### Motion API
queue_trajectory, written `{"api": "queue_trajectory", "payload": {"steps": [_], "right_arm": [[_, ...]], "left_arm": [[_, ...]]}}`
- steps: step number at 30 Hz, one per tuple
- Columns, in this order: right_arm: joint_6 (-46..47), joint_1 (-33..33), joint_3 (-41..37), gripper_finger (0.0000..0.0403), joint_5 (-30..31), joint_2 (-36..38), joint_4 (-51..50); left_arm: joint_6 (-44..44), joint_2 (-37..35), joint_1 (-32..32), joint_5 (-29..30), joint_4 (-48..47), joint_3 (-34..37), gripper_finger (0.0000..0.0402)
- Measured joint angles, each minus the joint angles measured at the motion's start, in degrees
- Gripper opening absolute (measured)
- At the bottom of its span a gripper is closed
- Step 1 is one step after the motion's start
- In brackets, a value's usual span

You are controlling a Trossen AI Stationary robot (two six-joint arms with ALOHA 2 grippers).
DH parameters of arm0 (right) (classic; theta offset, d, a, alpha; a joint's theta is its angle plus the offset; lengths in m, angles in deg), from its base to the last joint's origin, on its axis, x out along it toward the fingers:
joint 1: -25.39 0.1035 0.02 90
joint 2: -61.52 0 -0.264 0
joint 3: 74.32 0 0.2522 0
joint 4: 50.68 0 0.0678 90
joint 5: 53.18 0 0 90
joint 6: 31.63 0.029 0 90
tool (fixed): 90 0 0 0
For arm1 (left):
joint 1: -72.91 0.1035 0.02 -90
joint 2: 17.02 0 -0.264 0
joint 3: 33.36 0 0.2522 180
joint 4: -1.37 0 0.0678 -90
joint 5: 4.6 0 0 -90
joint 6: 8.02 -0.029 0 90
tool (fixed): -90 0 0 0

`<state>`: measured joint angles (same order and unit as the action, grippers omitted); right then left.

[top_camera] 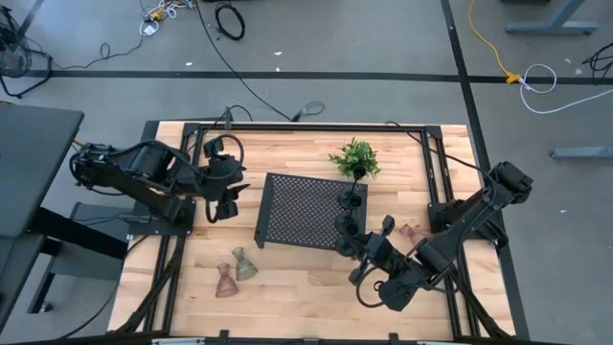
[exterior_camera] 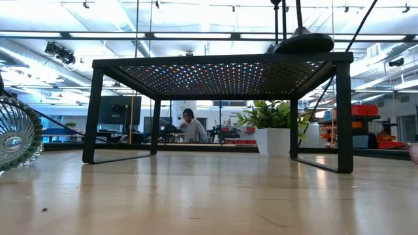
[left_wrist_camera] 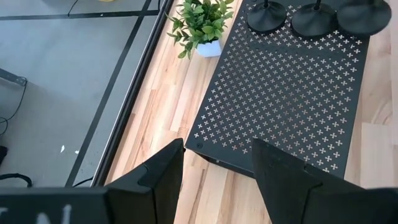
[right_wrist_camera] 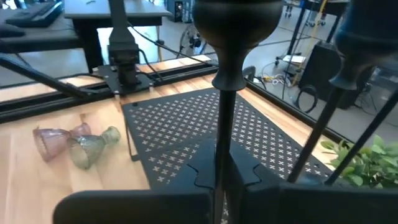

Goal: Pick & Place candle stick holders
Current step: Put the black metal candle holder on the shelf

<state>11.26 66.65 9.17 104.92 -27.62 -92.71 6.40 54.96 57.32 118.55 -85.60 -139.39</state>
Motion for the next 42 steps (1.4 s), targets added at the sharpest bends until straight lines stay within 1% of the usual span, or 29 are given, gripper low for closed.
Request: {"api": "queue_trajectory", "payload": {"steps": [5,11,20,25,31,36,42], "right_arm": [[2.3,-0.6,-1.5,0.0003,0.9,0.2,0.4],[2.8,-1.1,-2.5,0.0003,2.4,0.2,0.0],[2.1,-1.3,-2.5,0.0003,2.1,0.3,0.5],[1.2,-1.4,-2.7,0.0004,1.4,1.7,0.6],[0.8,-1.5,-2.8,0.0004,2.0,1.8,0.6],[2.6,-1.9,-4.4,0.0004,3.5,1.8,1.0],[2.3,-2.0,-4.6,0.0004,3.5,1.9,1.3]], "left_arm": [[0.0,0.0,0.0,0.0,0.0,0.0,0.0193],[0.0,0.0,0.0,0.0,0.0,0.0,0.0193],[0.0,0.0,0.0,0.0,0.0,0.0,0.0193],[0.0,0.0,0.0,0.0,0.0,0.0,0.0193],[0.0,0.0,0.0,0.0,0.0,0.0,0.0193],[0.0,0.0,0.0,0.0,0.0,0.0,0.0193],[0.0,0.0,0.0,0.0,0.0,0.0,0.0193]]}}
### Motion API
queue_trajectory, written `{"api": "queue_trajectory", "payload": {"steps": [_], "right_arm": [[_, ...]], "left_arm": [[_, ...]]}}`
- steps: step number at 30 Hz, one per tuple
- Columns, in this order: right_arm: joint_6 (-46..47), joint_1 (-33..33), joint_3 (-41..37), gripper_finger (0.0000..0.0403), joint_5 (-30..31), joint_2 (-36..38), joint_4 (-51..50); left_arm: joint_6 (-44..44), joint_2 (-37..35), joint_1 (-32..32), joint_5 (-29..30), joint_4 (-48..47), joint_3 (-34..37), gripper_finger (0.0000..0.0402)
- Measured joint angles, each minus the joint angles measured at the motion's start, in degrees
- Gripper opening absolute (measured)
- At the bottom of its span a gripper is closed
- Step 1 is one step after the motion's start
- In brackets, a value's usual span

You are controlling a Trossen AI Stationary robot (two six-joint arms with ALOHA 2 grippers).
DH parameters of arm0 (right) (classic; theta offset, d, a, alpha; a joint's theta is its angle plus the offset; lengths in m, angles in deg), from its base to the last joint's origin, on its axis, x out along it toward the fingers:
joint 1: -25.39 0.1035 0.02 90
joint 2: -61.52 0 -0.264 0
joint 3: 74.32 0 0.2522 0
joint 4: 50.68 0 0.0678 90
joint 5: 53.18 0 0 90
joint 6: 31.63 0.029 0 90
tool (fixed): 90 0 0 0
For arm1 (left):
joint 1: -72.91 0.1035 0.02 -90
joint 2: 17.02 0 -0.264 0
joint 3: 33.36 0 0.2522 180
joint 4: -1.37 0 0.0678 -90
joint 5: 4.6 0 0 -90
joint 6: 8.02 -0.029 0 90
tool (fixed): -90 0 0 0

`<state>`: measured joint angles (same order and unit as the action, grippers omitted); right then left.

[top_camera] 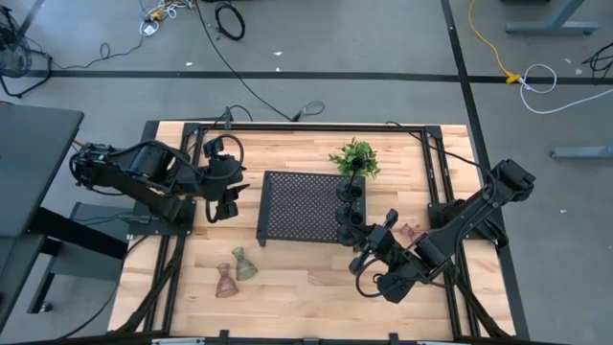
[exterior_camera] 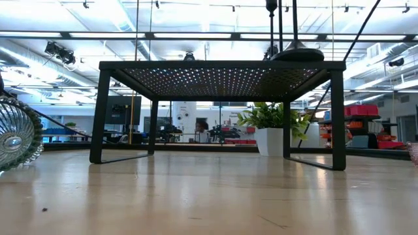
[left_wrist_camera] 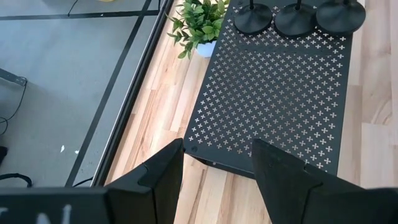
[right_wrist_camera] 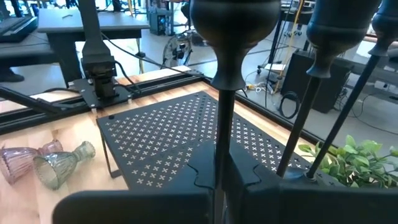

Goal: Pick & Place candle stick holders
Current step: Put the black metal candle holder on the shelf

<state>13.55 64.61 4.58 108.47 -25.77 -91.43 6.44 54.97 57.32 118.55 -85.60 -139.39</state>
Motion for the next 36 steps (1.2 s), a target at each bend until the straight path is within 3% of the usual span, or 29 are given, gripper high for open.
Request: {"api": "queue_trajectory", "payload": {"steps": [36], "right_arm": [[-0.8,-3.8,-0.1,0.0009,-3.0,1.5,-0.9]], "left_arm": [[0.9,0.0,0.0,0.0,-0.3,0.0,0.0193]]}}
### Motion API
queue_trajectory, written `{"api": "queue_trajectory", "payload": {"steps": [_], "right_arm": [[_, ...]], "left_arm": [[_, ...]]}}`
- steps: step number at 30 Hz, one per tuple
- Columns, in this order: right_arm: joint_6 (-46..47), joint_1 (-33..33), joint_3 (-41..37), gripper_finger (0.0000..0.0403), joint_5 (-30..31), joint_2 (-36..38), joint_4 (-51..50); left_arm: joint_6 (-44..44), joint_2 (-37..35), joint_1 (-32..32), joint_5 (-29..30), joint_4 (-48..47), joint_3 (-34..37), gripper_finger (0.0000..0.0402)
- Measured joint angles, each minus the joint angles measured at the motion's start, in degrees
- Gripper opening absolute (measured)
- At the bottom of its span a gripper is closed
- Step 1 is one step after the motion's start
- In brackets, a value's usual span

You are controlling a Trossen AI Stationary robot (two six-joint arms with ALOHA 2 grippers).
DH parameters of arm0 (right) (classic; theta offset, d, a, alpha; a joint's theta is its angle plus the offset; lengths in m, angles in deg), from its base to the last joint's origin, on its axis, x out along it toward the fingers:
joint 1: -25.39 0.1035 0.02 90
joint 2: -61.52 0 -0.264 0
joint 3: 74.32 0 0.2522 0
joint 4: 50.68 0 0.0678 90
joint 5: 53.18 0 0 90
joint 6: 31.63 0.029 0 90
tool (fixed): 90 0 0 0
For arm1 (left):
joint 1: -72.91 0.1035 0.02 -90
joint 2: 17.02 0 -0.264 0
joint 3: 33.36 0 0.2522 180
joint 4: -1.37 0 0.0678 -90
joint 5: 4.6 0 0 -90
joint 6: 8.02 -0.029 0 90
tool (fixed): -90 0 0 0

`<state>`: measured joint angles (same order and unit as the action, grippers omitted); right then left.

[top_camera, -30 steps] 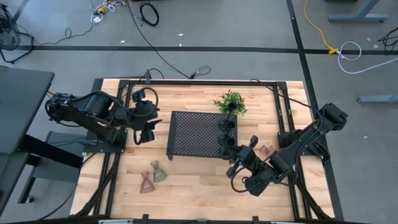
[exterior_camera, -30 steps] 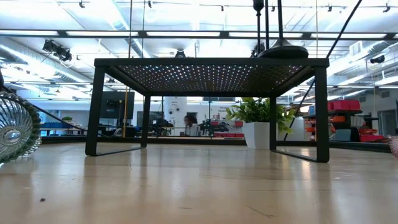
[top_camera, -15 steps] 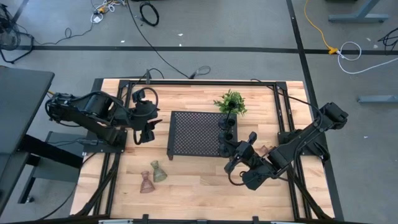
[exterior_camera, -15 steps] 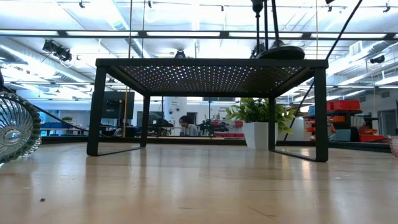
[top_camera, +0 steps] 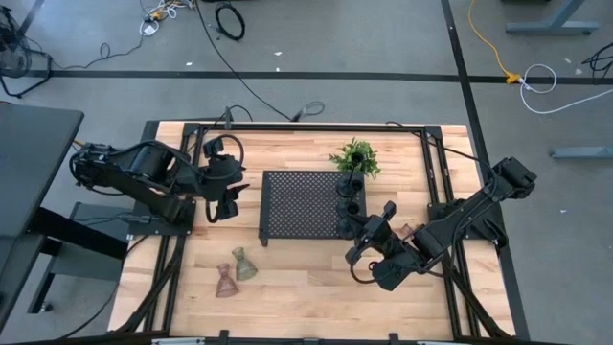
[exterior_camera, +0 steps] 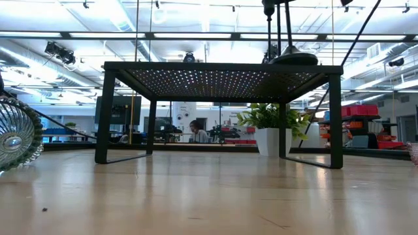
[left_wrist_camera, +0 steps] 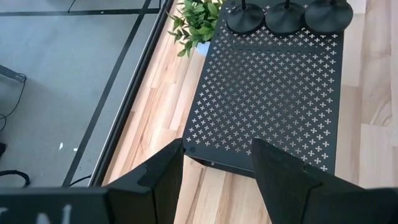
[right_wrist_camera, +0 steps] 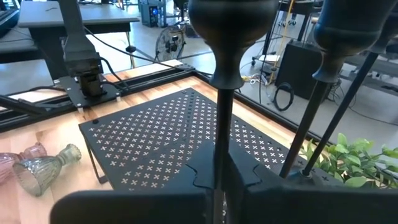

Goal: Pick & Place candle stick holders
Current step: Put the black metal candle holder on the shelf

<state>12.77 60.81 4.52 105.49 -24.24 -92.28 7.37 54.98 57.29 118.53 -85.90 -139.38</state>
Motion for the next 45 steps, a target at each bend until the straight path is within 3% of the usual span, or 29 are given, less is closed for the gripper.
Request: {"api": "queue_trajectory", "payload": {"steps": [15,40,45], "right_arm": [[2.7,1.0,0.0,0.0030,0.5,0.0,-2.7],[2.3,1.2,-0.1,0.0170,1.4,-0.1,-3.5],[1.2,1.1,0.0,0.0176,6.3,0.1,-3.5]], "left_arm": [[1.6,0.0,0.0,0.0,-1.8,0.0,0.0193],[1.4,0.0,0.0,0.0,-1.8,0.0,0.0193],[1.5,0.0,0.0,0.0,-1.8,0.0,0.0193]]}}
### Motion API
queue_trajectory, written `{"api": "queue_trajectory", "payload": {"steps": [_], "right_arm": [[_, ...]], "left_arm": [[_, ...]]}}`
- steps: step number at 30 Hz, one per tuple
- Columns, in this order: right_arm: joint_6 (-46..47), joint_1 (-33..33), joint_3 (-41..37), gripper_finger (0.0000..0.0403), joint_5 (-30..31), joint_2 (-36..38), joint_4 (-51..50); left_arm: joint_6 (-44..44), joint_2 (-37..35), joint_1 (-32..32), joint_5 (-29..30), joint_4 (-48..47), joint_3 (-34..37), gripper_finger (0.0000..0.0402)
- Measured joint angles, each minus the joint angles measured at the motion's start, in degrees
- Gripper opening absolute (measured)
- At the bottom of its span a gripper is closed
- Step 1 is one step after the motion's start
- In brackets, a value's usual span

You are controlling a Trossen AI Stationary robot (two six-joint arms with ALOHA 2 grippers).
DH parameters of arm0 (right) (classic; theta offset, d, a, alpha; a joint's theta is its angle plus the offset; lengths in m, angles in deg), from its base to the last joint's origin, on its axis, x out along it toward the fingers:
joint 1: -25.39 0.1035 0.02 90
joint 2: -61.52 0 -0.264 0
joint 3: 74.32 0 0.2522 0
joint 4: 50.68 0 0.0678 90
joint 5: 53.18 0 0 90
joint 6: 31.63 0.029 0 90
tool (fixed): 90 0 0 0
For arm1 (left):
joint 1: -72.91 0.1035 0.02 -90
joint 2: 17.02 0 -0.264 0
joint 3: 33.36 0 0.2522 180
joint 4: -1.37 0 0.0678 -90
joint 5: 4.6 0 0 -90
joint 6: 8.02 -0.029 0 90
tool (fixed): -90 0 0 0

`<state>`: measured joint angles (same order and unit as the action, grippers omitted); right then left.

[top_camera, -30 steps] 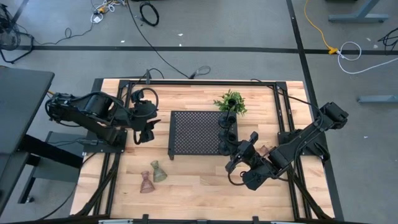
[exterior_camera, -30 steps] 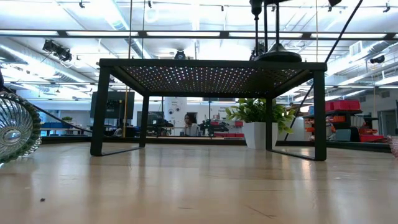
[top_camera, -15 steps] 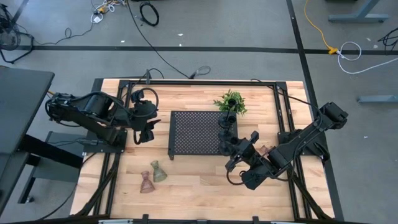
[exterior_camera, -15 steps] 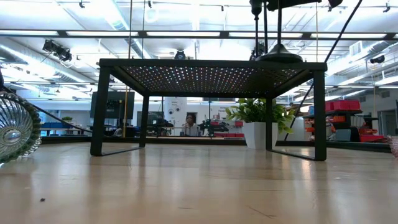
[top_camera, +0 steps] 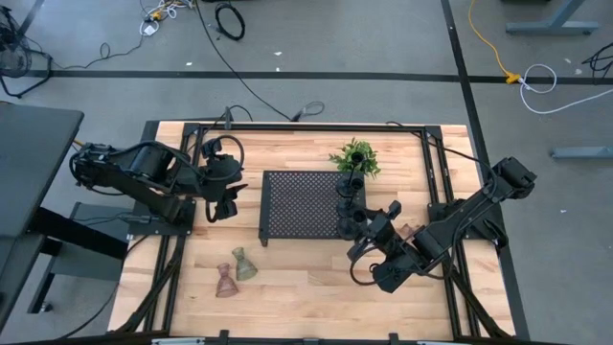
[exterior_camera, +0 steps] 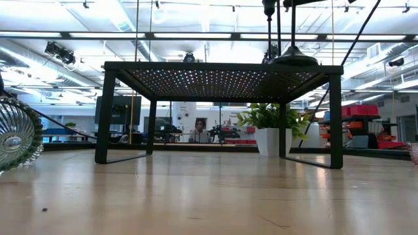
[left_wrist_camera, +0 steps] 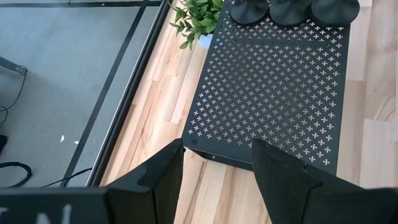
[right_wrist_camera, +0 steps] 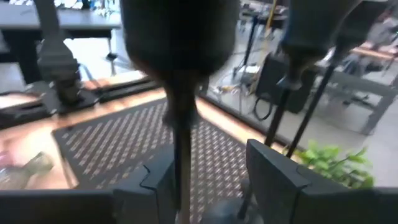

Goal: Pick & Place candle stick holders
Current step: Put the black metal candle holder on the shelf

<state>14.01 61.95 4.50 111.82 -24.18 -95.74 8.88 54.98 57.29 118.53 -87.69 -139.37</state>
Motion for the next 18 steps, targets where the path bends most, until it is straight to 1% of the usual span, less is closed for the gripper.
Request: {"api": "queue_trajectory", "payload": {"steps": [6,10,13,18], "right_arm": [[0.0,-0.2,0.0,0.0175,0.6,1.8,0.0],[-0.7,-0.2,0.0,0.0156,0.7,3.1,0.0],[-1.1,-0.3,0.0,0.0122,0.7,3.4,0.0],[-1.4,-0.5,0.0,0.0032,0.5,3.4,0.0]], "left_arm": [[0.0,0.0,0.0,0.0,0.0,0.0,0.0193],[0.1,0.0,0.0,0.0,0.0,0.0,0.0193],[0.1,0.0,0.0,0.0,0.0,0.0,0.0193],[0.1,0.0,0.0,0.1,0.0,0.0,0.0193]]}}
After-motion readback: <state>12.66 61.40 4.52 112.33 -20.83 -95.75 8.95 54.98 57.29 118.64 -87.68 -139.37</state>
